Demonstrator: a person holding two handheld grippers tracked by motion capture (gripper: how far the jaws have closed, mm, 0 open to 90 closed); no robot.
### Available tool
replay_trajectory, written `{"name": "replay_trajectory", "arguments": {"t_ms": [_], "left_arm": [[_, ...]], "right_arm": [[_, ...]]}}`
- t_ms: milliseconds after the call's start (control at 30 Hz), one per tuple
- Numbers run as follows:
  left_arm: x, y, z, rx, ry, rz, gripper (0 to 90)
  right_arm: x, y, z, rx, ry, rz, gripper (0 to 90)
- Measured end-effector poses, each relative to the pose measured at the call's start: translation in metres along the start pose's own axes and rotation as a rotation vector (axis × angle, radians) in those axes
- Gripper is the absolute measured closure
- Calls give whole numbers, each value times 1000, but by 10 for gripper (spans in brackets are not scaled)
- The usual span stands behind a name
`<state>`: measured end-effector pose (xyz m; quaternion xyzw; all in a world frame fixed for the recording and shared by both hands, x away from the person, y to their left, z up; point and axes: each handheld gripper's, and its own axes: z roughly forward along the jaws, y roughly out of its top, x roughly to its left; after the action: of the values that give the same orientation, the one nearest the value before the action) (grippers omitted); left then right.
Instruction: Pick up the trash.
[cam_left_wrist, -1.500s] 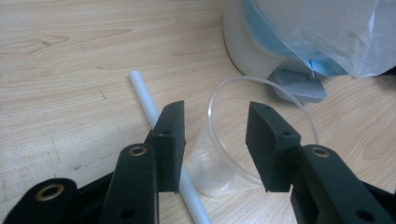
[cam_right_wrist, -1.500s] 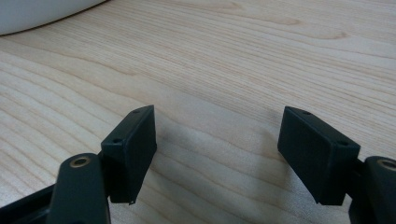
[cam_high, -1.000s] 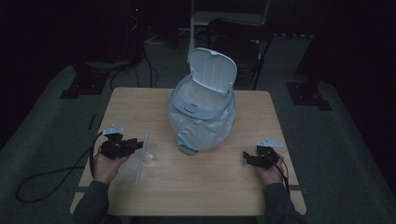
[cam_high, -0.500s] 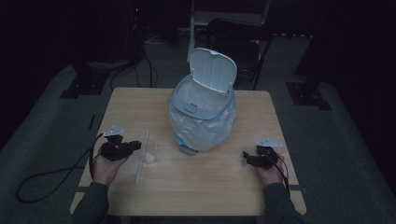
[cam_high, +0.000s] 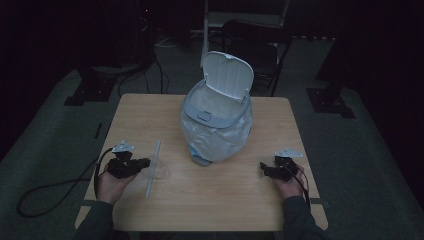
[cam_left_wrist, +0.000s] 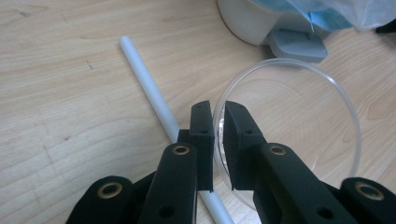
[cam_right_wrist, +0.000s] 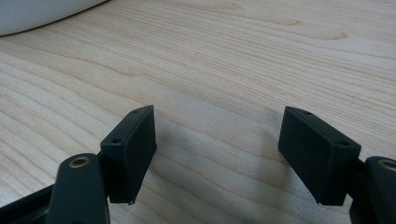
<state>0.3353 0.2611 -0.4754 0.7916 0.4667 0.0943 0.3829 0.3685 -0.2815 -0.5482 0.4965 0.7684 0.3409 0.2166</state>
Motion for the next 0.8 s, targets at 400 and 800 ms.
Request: {"name": "replay_trajectory", "arguments": {"t_ms": [400, 800], "left_arm": [[-7, 1, 15, 42, -25, 29, 844], [-12, 19, 15, -45, -28, 32, 872]], "right_arm": [[0, 0, 0, 0, 0, 0, 267], [0, 0, 0, 0, 0, -1, 267]]}}
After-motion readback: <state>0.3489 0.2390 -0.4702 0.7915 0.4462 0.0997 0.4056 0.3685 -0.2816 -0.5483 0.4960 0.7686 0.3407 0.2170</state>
